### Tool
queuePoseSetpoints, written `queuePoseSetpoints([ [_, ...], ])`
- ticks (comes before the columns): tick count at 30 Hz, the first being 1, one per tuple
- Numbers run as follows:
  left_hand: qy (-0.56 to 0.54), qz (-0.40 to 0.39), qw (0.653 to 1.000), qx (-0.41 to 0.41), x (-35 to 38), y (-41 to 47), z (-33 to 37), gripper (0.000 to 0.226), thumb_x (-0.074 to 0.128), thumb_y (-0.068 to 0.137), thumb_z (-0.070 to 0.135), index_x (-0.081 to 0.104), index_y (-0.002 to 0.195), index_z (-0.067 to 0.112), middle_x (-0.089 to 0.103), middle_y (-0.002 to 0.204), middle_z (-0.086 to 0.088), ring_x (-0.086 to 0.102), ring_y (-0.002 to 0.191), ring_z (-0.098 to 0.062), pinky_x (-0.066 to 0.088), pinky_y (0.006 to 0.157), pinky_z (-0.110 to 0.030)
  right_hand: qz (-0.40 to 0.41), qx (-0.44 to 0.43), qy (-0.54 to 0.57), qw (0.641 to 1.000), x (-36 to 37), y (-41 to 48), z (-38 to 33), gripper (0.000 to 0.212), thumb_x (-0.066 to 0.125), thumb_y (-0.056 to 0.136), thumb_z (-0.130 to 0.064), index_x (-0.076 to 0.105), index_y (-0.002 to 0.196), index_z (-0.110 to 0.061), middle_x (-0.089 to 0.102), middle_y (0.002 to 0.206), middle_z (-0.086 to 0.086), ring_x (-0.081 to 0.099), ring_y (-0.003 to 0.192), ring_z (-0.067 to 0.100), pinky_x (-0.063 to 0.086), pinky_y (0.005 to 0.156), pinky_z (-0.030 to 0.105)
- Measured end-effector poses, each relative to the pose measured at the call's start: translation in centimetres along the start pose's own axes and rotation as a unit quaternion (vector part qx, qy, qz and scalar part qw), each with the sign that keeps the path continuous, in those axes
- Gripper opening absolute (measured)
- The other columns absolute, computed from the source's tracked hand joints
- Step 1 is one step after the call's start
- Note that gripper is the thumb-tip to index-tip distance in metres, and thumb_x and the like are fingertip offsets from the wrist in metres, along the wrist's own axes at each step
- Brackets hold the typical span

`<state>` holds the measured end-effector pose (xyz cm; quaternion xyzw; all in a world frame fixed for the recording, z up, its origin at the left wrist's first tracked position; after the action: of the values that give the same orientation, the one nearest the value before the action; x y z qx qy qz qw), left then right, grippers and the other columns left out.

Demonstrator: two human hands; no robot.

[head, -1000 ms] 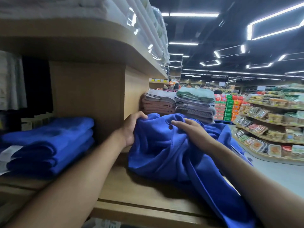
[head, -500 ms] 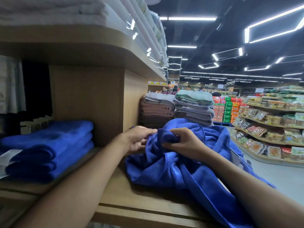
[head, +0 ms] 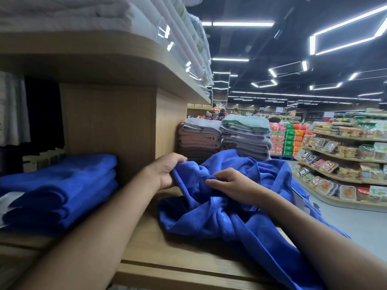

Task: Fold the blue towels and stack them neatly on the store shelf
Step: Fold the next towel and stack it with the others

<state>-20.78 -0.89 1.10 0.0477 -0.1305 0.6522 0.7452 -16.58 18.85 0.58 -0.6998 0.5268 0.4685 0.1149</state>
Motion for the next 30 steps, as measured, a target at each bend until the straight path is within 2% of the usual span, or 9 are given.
queuePoseSetpoints([
  [2,0.043,-0.007,0.999,0.0,0.4,-0.2,-0.2,0.043,0.038,0.095,-0.004,0.052,0.134,0.004,0.063,0.113,-0.019,0.064,0.083,-0.025,0.058,0.066,-0.032,-0.016,0.004,0.012,1.0,-0.1,-0.1,0.1,0.045,0.064,0.097,-0.031,0.048,0.068,0.0,0.04,0.061,0.0,0.036,0.06,0.009,0.031,0.059,0.031],
  [4,0.078,-0.015,0.997,0.011,0.7,-0.6,-0.3,0.059,0.031,0.093,-0.012,0.039,0.149,0.003,0.063,0.115,-0.018,0.065,0.085,-0.026,0.059,0.06,-0.028,-0.015,0.003,0.018,1.0,-0.1,-0.2,0.1,0.039,0.063,0.096,-0.025,0.05,0.071,0.002,0.043,0.062,0.001,0.038,0.062,0.01,0.033,0.062,0.033],
  [8,-0.002,-0.009,0.997,0.073,1.0,-0.6,0.3,0.078,0.026,0.085,-0.023,0.031,0.155,0.012,0.067,0.123,-0.018,0.069,0.109,-0.034,0.058,0.085,-0.041,0.032,-0.029,0.092,0.995,-0.8,-0.3,-0.7,0.014,0.058,0.092,-0.002,0.071,0.084,-0.003,0.066,0.075,0.012,0.053,0.074,0.013,0.044,0.072,0.038],
  [12,-0.049,-0.042,0.989,0.136,1.4,-0.9,1.2,0.086,0.028,0.078,-0.022,0.04,0.151,0.021,0.067,0.13,-0.012,0.068,0.115,-0.03,0.055,0.098,-0.046,0.061,-0.044,0.276,0.958,-1.7,-0.5,-1.2,0.021,0.06,0.087,-0.007,0.08,0.085,-0.015,0.076,0.088,0.008,0.066,0.084,0.009,0.051,0.075,0.021],
  [14,-0.064,-0.109,0.982,0.138,2.1,-1.3,1.2,0.083,0.027,0.076,-0.022,0.041,0.148,0.017,0.069,0.128,-0.014,0.068,0.115,-0.029,0.061,0.088,-0.041,0.091,-0.046,0.302,0.948,-1.9,-0.5,-1.1,0.018,0.062,0.091,-0.007,0.079,0.089,-0.012,0.076,0.089,0.006,0.067,0.083,0.009,0.052,0.073,0.022],
  [17,-0.056,-0.197,0.97,0.127,3.2,-2.0,1.0,0.076,0.027,0.076,-0.019,0.046,0.143,0.012,0.066,0.132,-0.016,0.065,0.121,-0.033,0.058,0.093,-0.043,0.142,-0.05,0.279,0.948,-1.9,-0.3,-0.8,0.03,0.06,0.096,-0.001,0.078,0.083,-0.022,0.073,0.077,-0.008,0.064,0.073,0.001,0.05,0.064,0.016],
  [20,-0.03,-0.222,0.967,0.122,3.7,-2.5,0.9,0.061,0.041,0.082,-0.011,0.057,0.138,0.011,0.066,0.131,-0.016,0.066,0.117,-0.033,0.058,0.091,-0.043,0.169,-0.045,0.278,0.945,-1.8,-0.3,-0.6,0.03,0.063,0.096,-0.007,0.079,0.084,-0.028,0.076,0.083,0.0,0.065,0.077,0.006,0.053,0.068,0.021],
  [24,0.013,-0.176,0.972,0.158,4.4,-3.2,1.0,0.028,0.066,0.093,0.004,0.069,0.121,0.004,0.072,0.115,-0.019,0.071,0.098,-0.029,0.06,0.083,-0.039,0.172,-0.048,0.296,0.938,-1.6,-0.2,-0.6,0.021,0.066,0.096,-0.01,0.08,0.089,-0.024,0.079,0.089,0.002,0.07,0.08,0.007,0.054,0.069,0.019],
  [30,0.106,-0.054,0.964,0.237,4.7,-3.6,1.1,0.012,0.062,0.098,0.011,0.069,0.106,0.006,0.073,0.097,-0.012,0.069,0.083,-0.02,0.06,0.072,-0.03,0.196,-0.038,0.314,0.928,-1.9,-0.2,-0.7,0.003,0.071,0.093,-0.009,0.074,0.092,-0.011,0.078,0.088,0.007,0.071,0.081,0.011,0.056,0.071,0.023],
])
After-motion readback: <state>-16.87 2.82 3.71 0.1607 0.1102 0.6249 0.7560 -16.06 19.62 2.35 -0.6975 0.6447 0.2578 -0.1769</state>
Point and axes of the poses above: each hand's wrist, its own y-axis towards the middle knuckle, its own x-axis out of the palm, z = x × y, the point moved 3 cm from there along y, towards the middle knuckle
